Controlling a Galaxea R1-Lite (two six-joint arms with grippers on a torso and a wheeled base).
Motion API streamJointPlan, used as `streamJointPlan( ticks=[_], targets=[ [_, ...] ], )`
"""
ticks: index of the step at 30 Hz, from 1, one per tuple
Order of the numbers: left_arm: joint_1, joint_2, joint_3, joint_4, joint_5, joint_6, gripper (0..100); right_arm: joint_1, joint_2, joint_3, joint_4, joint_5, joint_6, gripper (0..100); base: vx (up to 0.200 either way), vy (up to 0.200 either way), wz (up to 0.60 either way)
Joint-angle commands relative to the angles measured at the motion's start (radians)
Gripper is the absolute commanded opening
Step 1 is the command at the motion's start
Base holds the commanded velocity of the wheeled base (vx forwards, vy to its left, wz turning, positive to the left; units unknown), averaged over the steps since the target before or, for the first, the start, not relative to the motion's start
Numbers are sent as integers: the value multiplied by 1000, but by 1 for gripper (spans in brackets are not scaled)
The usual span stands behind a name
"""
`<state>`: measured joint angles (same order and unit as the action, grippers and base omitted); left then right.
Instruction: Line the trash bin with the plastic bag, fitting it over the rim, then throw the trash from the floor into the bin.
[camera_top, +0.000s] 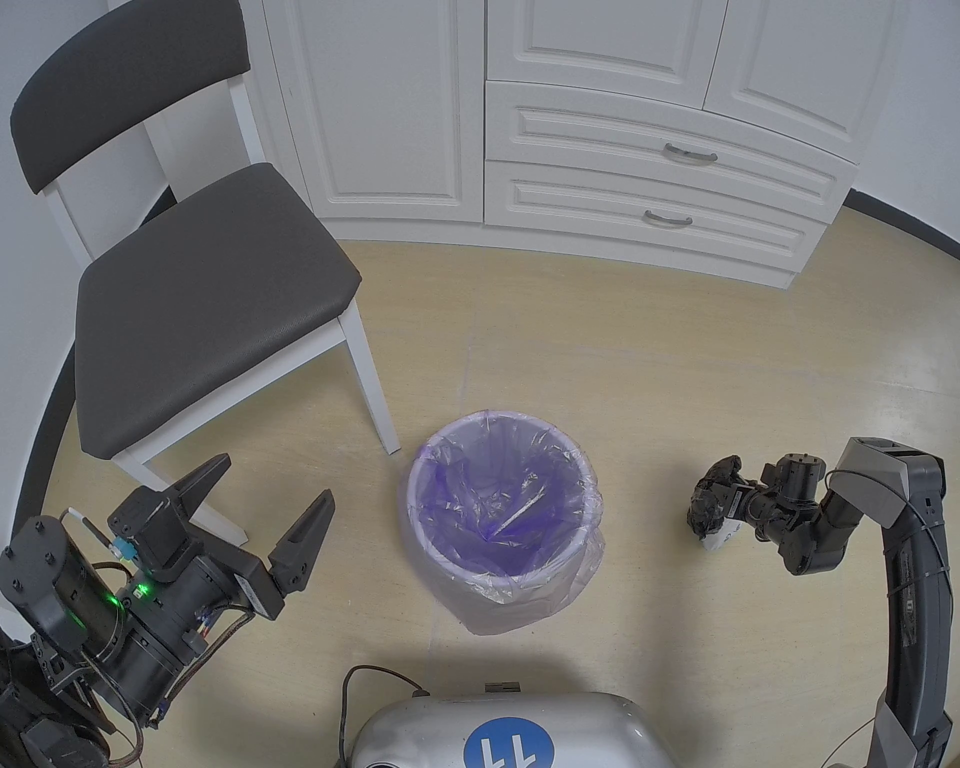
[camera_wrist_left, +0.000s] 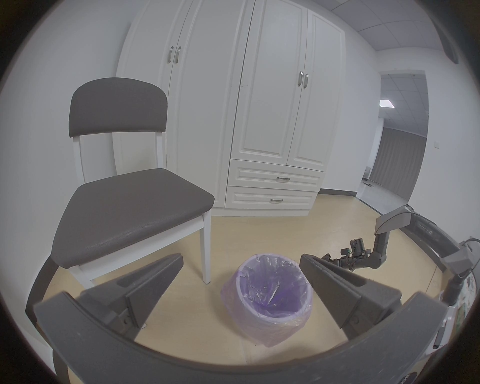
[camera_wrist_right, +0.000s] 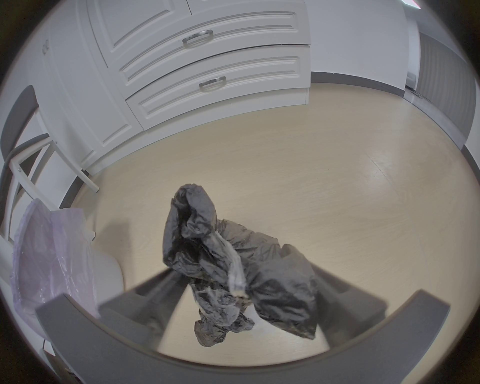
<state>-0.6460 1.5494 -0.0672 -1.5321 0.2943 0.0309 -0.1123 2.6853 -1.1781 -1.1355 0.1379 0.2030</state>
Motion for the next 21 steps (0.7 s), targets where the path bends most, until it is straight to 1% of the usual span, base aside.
streamJointPlan(
  ticks=[1,6,9,12,15,16,21],
  targets=[
    [0,-3,1,-2,0,0,100,2,1,2,-9,0,1,0,0,0,0],
    [0,-12,4,-2,0,0,100,2,2,3,-15,-1,3,0,0,0,0],
    [2,-20,4,-2,0,1,100,19,5,6,-13,-35,-25,0,0,0,0],
    [2,-20,4,-2,0,7,100,23,21,-17,-18,-44,-74,0,0,0,0],
    [2,-20,4,-2,0,7,100,34,53,-60,-41,-43,-82,0,0,0,0],
    [2,-18,4,-2,0,9,100,42,87,-98,-78,-35,-85,0,0,0,0],
    [0,-20,6,-2,0,9,100,53,102,-77,-179,-38,-79,0,0,0,0]
  ],
)
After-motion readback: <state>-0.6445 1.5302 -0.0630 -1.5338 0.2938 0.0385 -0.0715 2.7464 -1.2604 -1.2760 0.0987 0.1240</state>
